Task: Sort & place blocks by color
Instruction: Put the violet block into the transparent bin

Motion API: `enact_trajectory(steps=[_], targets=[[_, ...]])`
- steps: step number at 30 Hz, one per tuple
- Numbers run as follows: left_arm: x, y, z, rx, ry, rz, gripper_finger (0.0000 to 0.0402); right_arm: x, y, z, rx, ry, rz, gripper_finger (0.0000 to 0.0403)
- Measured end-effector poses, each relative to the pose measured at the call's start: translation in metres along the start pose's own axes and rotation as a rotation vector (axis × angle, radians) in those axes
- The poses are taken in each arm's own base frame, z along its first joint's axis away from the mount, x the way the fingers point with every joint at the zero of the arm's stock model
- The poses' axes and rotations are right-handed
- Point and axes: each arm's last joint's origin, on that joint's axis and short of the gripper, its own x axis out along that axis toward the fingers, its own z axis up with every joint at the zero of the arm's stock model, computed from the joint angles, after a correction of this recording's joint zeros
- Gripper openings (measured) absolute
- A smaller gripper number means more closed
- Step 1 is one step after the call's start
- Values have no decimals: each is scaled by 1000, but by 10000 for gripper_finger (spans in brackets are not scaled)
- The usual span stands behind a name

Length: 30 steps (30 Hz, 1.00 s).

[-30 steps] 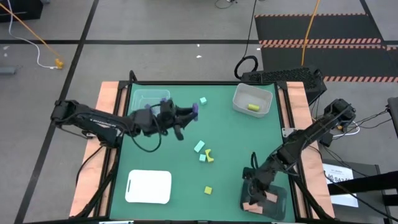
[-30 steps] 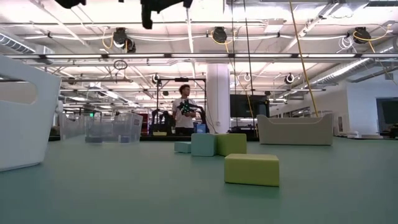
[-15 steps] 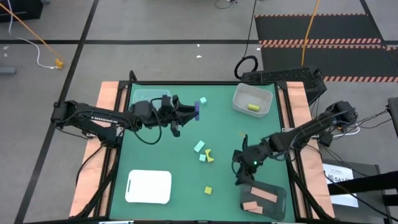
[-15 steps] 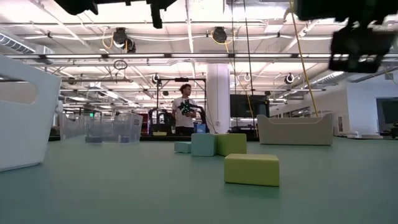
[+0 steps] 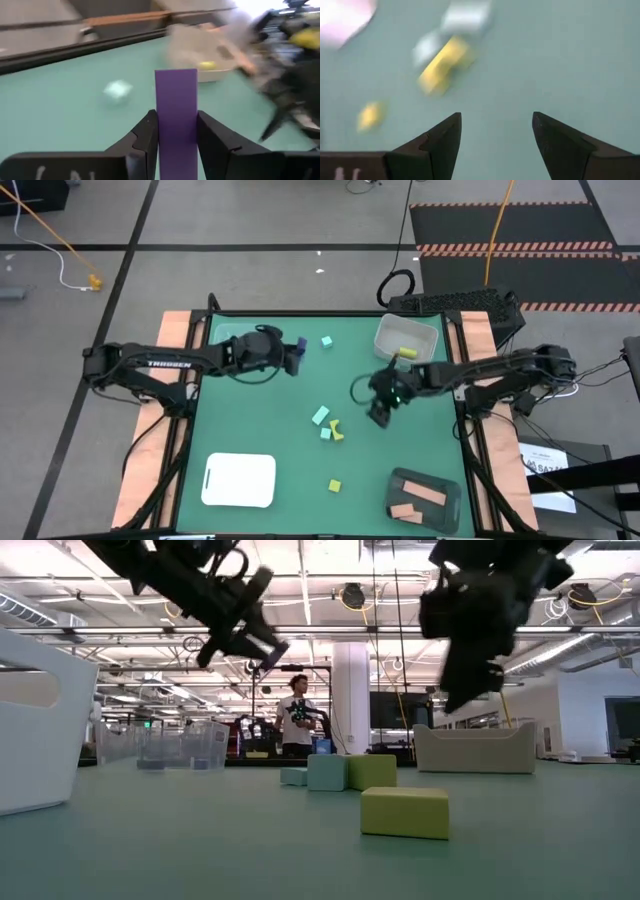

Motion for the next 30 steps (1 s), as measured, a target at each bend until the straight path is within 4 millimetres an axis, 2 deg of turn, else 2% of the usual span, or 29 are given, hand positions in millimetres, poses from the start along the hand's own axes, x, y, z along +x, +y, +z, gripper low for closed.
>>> enact_trajectory(steps=[5, 10, 14, 21, 25, 27, 30], targets=[[-4, 35, 4, -59, 58, 247, 104, -5, -19, 28, 55, -290, -185, 233], [-11, 66, 7, -64, 99, 482, 104, -11, -31, 53, 112, -485, -172, 233], [-15, 86, 9, -103, 142, 599, 104, -10, -38, 68, 141, -595, -142, 233], [-23, 110, 4, -142, 254, 756, 104, 12, -50, 80, 165, -645, -144, 233], [-25, 114, 5, -152, 260, 777, 105, 26, -57, 82, 173, -632, -159, 233], [-25, 115, 6, -166, 255, 781, 121, 31, -60, 82, 178, -627, -168, 233], [-25, 115, 5, -175, 254, 784, 167, 36, -63, 82, 180, -615, -177, 237]])
